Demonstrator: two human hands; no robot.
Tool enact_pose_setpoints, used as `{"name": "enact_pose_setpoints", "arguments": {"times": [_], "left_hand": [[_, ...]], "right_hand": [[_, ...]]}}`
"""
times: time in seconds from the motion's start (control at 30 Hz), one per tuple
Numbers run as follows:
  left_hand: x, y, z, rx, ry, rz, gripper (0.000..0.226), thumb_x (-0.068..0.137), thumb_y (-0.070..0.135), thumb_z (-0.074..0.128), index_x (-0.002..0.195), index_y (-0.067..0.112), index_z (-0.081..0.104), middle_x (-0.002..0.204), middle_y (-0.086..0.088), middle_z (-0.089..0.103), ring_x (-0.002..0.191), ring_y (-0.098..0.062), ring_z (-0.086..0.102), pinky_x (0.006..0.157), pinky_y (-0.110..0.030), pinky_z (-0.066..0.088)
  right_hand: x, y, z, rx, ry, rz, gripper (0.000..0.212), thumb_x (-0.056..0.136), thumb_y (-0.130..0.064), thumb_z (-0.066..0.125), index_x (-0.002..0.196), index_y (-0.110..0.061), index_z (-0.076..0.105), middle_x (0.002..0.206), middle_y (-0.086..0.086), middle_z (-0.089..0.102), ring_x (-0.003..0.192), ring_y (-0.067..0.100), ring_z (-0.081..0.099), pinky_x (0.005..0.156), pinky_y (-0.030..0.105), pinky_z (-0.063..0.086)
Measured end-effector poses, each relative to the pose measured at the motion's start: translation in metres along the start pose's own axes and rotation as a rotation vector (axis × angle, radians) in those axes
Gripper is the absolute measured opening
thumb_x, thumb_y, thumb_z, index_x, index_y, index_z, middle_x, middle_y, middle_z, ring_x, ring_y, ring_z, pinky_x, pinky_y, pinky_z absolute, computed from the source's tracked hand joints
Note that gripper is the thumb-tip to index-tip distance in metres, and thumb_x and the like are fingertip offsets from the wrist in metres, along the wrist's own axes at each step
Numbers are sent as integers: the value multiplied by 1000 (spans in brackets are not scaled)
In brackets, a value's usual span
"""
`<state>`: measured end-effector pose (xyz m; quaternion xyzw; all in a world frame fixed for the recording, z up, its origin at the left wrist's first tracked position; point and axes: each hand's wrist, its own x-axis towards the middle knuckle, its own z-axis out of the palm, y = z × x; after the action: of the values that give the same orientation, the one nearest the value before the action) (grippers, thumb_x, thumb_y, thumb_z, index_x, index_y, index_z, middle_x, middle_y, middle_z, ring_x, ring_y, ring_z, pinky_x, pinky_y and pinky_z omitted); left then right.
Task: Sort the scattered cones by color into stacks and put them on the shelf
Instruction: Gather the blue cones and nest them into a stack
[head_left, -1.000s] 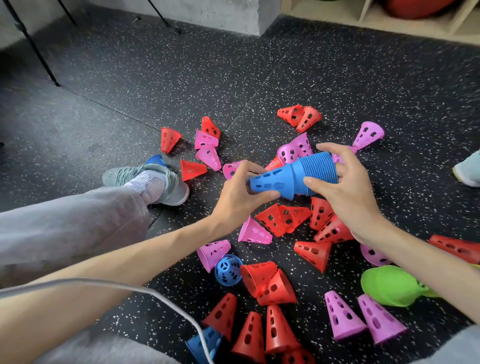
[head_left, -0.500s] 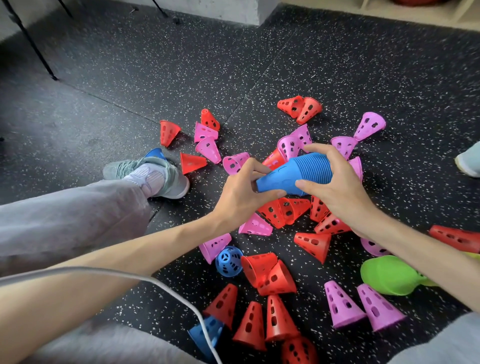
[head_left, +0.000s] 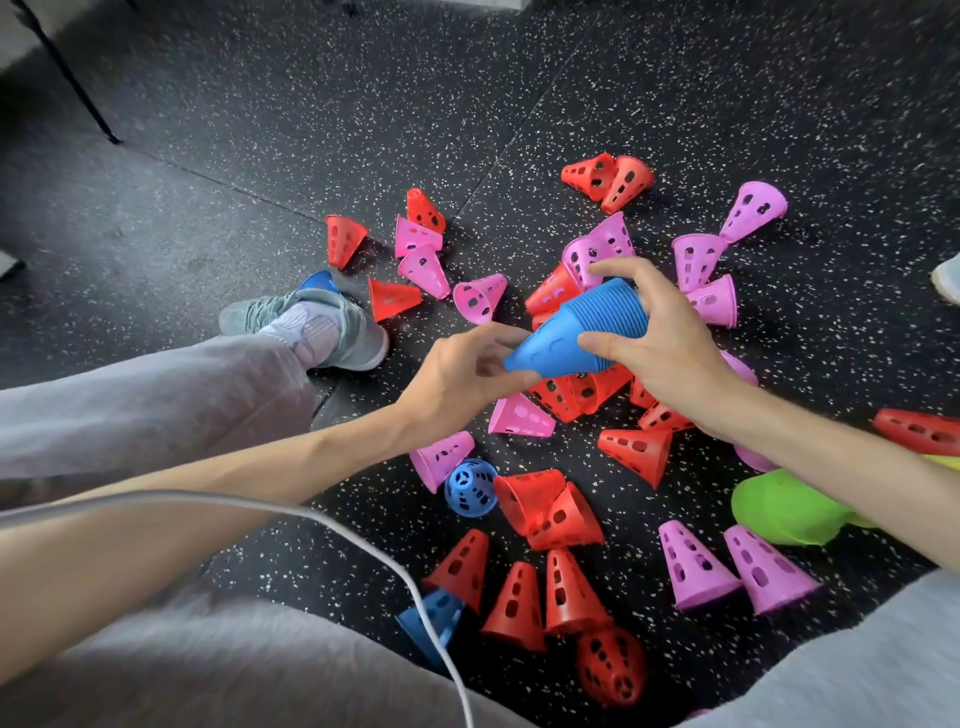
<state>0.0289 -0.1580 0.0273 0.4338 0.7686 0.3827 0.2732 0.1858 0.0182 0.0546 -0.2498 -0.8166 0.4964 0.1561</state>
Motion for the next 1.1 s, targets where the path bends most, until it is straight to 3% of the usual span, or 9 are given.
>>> {"name": "enact_pose_setpoints", "arguments": {"times": [0.2, 0.33, 0.43, 0.57, 0.7, 0.8, 0.87, 1.0, 1.1], "left_hand": [[-5, 5, 7, -41, 10, -1, 35, 92, 26, 77, 123, 16, 66, 86, 11, 75, 65, -2, 63, 69, -16, 48], [-12, 2, 6, -10, 0, -22, 37, 91, 26, 77, 124, 17, 62, 89, 5, 76, 73, -14, 69, 72, -27, 54], [-22, -8, 6, 38, -96, -34, 44, 90, 25, 78, 129, 18, 58, 94, 7, 73, 80, -8, 67, 76, -20, 51], [-43, -40, 5, 289, -313, -59, 50, 86, 27, 82, 131, 20, 61, 115, 12, 68, 102, -3, 61, 92, -25, 50], [-53, -70, 1, 590, -476, 28, 51, 84, 32, 82, 130, 20, 63, 87, 24, 48, 97, -12, 54, 95, -27, 40], [-54, -81, -2, 691, -479, 107, 47, 85, 40, 79, 127, 25, 65, 102, 13, 64, 101, -17, 58, 94, -29, 43], [-51, -80, -3, 712, -484, 126, 45, 87, 45, 76, 127, 26, 65, 106, 7, 69, 104, -19, 61, 94, -36, 48], [-44, -65, -13, 715, -447, 97, 49, 92, 53, 67, 133, 27, 59, 101, 8, 67, 104, -16, 62, 91, -39, 52], [-42, -50, -32, 661, -302, 111, 50, 92, 63, 61, 128, 29, 58, 111, 4, 71, 93, -16, 67, 84, -39, 55]], "right_hand": [[0, 3, -5, 14, -39, 0, 61, 88, -17, 78, 140, -28, 49, 140, -15, 52, 132, 9, 47, 113, 35, 37], [-3, 2, -1, -3, -74, -28, 64, 85, -14, 78, 139, -32, 48, 136, -16, 54, 128, 16, 51, 110, 39, 42], [-5, 0, 5, -52, -118, -38, 67, 83, -12, 79, 139, -32, 48, 132, -6, 59, 111, 26, 58, 97, 38, 46], [-7, -3, 8, -111, -136, -49, 68, 82, -13, 80, 139, -31, 48, 127, 0, 64, 112, 33, 61, 96, 39, 46], [-7, -5, 7, -108, -130, -50, 65, 82, -11, 78, 138, -29, 49, 127, -4, 64, 113, 34, 61, 87, 32, 45], [-8, -6, 7, -123, -127, -60, 65, 82, -11, 78, 138, -28, 49, 116, -31, 58, 109, 29, 61, 77, 17, 45], [-7, -5, 6, -125, -130, -57, 65, 83, -11, 78, 138, -29, 49, 111, -40, 52, 109, 28, 60, 79, 21, 46], [-6, -5, 1, -148, -116, -46, 66, 81, -14, 79, 138, -32, 49, 111, -17, 63, 96, 25, 61, 78, 29, 47], [3, -5, -5, -142, -86, -59, 68, 79, -17, 79, 137, -34, 49, 100, -12, 64, 79, 15, 59, 74, 32, 47]]}}
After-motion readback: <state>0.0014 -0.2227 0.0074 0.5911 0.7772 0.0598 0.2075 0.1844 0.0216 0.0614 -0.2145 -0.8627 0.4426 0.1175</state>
